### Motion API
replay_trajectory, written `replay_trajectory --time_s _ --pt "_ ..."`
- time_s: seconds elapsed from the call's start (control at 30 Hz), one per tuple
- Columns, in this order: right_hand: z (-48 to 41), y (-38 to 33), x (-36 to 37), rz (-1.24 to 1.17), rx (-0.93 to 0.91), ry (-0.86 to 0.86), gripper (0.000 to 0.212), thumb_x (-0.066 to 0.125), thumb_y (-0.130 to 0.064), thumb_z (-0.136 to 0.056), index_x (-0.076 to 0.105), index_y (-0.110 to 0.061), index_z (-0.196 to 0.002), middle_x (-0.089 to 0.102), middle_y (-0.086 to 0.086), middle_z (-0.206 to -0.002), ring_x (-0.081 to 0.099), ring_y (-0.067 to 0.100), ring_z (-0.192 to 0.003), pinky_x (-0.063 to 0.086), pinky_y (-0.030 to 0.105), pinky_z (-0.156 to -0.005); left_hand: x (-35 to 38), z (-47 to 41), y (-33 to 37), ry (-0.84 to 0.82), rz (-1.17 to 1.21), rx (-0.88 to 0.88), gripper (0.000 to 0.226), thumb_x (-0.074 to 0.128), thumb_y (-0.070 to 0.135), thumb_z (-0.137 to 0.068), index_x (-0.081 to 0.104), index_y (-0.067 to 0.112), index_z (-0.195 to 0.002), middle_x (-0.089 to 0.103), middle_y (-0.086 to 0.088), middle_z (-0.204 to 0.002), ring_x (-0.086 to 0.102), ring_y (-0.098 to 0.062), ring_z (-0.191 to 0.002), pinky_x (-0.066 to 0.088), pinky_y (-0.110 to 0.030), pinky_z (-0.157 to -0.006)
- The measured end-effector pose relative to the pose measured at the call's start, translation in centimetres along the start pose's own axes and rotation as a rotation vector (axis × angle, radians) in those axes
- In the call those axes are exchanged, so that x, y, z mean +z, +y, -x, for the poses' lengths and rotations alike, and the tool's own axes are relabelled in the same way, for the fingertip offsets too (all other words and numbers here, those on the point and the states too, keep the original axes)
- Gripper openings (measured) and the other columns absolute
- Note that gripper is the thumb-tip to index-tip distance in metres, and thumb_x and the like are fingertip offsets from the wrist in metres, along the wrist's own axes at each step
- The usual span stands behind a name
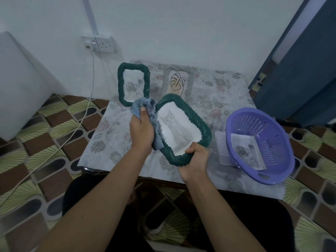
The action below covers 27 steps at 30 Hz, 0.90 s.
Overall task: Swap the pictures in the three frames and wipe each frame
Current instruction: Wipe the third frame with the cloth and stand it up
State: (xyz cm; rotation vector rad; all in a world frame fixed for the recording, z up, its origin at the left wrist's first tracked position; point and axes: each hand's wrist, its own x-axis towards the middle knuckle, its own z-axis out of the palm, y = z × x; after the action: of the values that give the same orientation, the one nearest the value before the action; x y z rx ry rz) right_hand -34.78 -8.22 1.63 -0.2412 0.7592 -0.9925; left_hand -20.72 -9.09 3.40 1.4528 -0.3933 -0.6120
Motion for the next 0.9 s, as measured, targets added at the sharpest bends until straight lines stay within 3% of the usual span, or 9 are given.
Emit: replay_trajectory --time_s 0.1,0.23,0.3,0.43,0.6,0.77,0.83,0.9 --pt "-0.1 0.6 -1.0 0.167 -0.043 -0.008 0.059 0.060 0.000 -0.028 0.053 -0.013 -0.085 0.051 0.004 -0.089 0.047 0.027 -0.083 0.043 0.035 -0.072 -0.4 -0.6 0.4 0.052 -0.088 0.010 0.035 0.045 0.045 -0.102 0.062 0.026 -0.077 0.068 0.002 -0.078 0.065 -0.011 -0.072 0.053 -0.030 -0.070" --pt "0.3 -0.2 -1.6 0.305 0.090 -0.088 0.024 0.058 0.008 -0.053 0.060 -0.009 -0.070 0.055 0.005 -0.077 0.051 0.020 -0.073 0.046 0.026 -0.059 -1.3 -1.4 0.5 0.104 -0.209 0.043 0.045 0.044 0.047 -0.101 0.057 0.021 -0.067 0.062 -0.002 -0.070 0.059 -0.019 -0.066 0.049 -0.035 -0.065" --pt "0.4 -1.4 -1.8 0.298 0.177 -0.164 0.024 0.063 0.002 -0.064 0.070 -0.006 -0.086 0.065 0.011 -0.091 0.062 0.024 -0.081 0.054 0.032 -0.067 -1.7 -1.6 0.7 0.111 -0.242 0.059 0.049 0.044 0.047 -0.101 0.054 0.018 -0.063 0.059 -0.002 -0.066 0.055 -0.018 -0.062 0.044 -0.030 -0.060" --pt "0.1 -4.1 -1.4 0.399 0.242 -0.328 0.058 0.084 -0.019 -0.059 0.067 -0.003 -0.112 0.068 0.014 -0.109 0.065 0.030 -0.097 0.053 0.040 -0.089 -2.2 -1.8 1.5 0.049 -0.305 0.090 0.051 0.045 0.050 -0.100 0.050 0.016 -0.062 0.053 -0.002 -0.060 0.049 -0.015 -0.057 0.037 -0.026 -0.053" --pt "0.0 -5.1 1.5 0.654 0.167 -0.385 0.036 0.056 -0.026 -0.094 0.063 -0.013 -0.127 0.073 0.007 -0.111 0.069 0.025 -0.101 0.057 0.035 -0.083 -1.7 -0.9 1.2 -0.107 -0.434 0.057 0.051 0.040 0.048 -0.102 0.040 0.019 -0.060 0.041 0.001 -0.056 0.040 -0.013 -0.053 0.029 -0.026 -0.051" --pt "-0.4 -4.2 2.3 0.719 0.095 -0.309 0.052 0.040 -0.050 -0.102 0.054 -0.016 -0.139 0.064 0.011 -0.132 0.062 0.028 -0.121 0.048 0.049 -0.103 -1.1 0.8 0.7 -0.218 -0.491 0.188 0.038 0.031 0.043 -0.106 0.059 0.020 -0.095 0.060 0.000 -0.084 0.056 -0.010 -0.076 0.042 -0.026 -0.064" --pt "-0.4 -3.9 2.0 0.693 0.078 -0.320 0.051 0.037 -0.050 -0.103 0.053 -0.018 -0.139 0.063 0.010 -0.133 0.062 0.026 -0.120 0.052 0.045 -0.100 -0.7 1.4 0.3 -0.307 -0.579 0.329 0.037 0.026 0.043 -0.106 0.059 0.028 -0.112 0.063 -0.003 -0.110 0.057 -0.017 -0.105 0.045 -0.035 -0.088" --pt "-0.1 -3.8 2.2 0.698 0.033 -0.321 0.043 0.034 -0.045 -0.105 0.059 -0.020 -0.130 0.071 0.005 -0.120 0.068 0.016 -0.109 0.058 0.031 -0.085 -0.3 1.8 -0.1 -0.389 -0.758 0.410 0.048 0.020 0.046 -0.104 0.050 0.029 -0.138 0.046 -0.001 -0.147 0.029 -0.019 -0.142 0.022 -0.047 -0.116"
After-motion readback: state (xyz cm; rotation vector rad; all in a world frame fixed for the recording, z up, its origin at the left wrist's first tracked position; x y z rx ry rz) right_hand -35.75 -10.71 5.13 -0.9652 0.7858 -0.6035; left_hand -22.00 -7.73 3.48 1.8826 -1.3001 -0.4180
